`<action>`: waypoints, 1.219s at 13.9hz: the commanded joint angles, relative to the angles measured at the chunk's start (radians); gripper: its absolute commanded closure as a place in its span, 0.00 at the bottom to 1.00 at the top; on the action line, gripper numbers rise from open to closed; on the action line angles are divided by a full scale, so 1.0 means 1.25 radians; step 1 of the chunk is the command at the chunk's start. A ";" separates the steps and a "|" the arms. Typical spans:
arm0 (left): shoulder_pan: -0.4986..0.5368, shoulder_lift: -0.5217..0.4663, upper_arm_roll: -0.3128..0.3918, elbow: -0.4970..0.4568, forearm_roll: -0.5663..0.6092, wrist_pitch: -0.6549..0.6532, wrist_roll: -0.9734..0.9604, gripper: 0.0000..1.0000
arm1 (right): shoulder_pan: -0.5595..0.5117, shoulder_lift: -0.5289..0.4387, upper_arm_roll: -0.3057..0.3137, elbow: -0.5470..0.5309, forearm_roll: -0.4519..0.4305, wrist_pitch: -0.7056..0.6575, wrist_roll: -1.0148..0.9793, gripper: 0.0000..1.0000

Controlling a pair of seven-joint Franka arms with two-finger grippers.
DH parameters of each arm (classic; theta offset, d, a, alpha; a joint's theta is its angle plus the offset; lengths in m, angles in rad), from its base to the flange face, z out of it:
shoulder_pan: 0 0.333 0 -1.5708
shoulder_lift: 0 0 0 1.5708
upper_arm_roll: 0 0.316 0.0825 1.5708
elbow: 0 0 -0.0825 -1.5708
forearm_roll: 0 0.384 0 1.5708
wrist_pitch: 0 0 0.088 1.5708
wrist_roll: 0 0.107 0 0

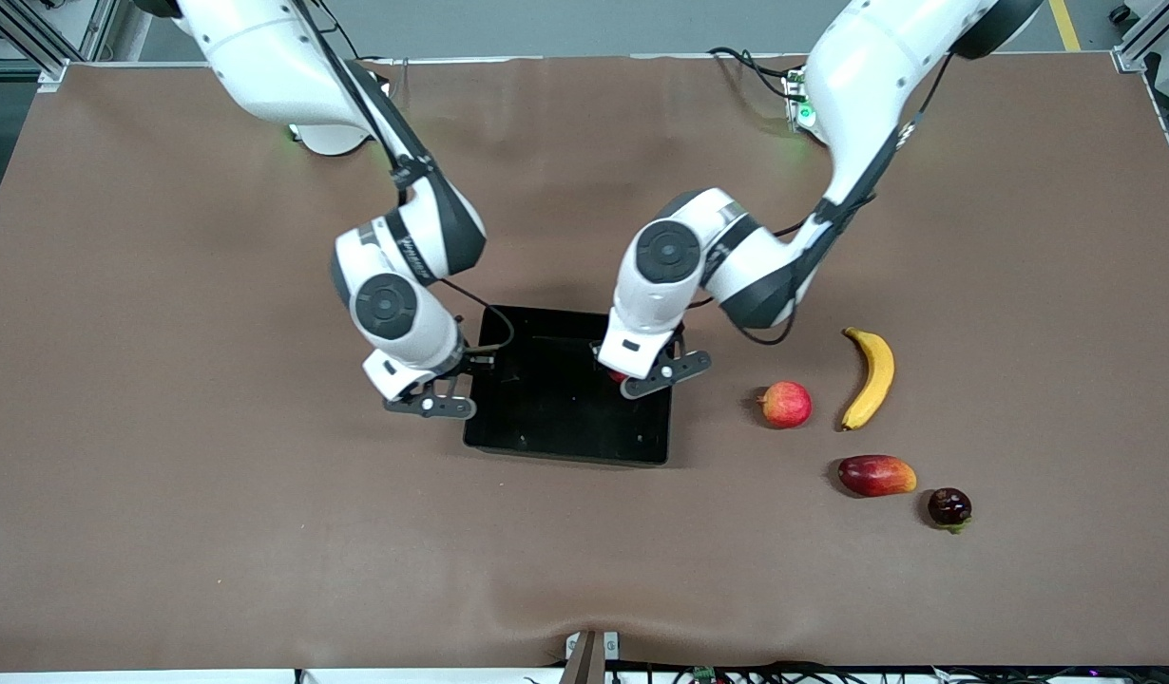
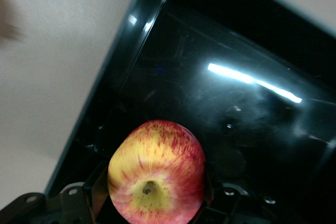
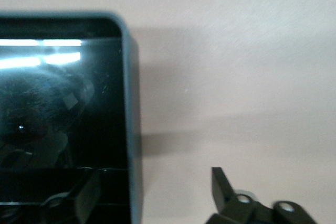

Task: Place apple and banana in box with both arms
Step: 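Slide the tray further with the right gripper while the left gripper carries the apple, then drop the apple into the tray with the left gripper while the right gripper withdraws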

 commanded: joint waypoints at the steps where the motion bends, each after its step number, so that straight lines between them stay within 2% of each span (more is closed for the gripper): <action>1: -0.021 0.062 0.017 0.033 0.030 0.018 -0.020 1.00 | -0.065 -0.063 0.009 -0.016 0.003 -0.029 -0.091 0.00; 4: -0.046 0.086 0.034 0.032 0.039 0.049 -0.017 1.00 | -0.153 -0.105 0.009 -0.016 0.003 -0.088 -0.196 0.00; 5: -0.049 0.086 0.040 0.032 0.040 0.049 -0.011 0.64 | -0.183 -0.126 0.009 -0.016 0.003 -0.120 -0.224 0.00; 6: -0.048 0.086 0.041 0.032 0.041 0.049 -0.009 0.01 | -0.220 -0.149 0.009 -0.016 0.003 -0.158 -0.253 0.00; 9: -0.044 0.034 0.046 0.045 0.051 0.036 -0.005 0.00 | -0.310 -0.235 0.009 -0.016 0.003 -0.266 -0.307 0.00; 11: -0.021 -0.026 0.045 0.075 0.048 -0.040 0.002 0.00 | -0.343 -0.294 0.007 -0.014 0.003 -0.317 -0.309 0.00; 13: 0.062 -0.099 0.035 0.075 0.038 -0.071 0.046 0.00 | -0.376 -0.349 0.007 -0.010 0.003 -0.344 -0.309 0.00; 15: 0.129 -0.141 0.033 0.066 0.003 -0.133 0.170 0.00 | -0.388 -0.395 0.006 -0.009 0.002 -0.369 -0.309 0.00; 17: 0.199 -0.176 0.031 0.015 0.002 -0.158 0.307 0.00 | -0.388 -0.425 0.007 -0.008 -0.002 -0.392 -0.306 0.00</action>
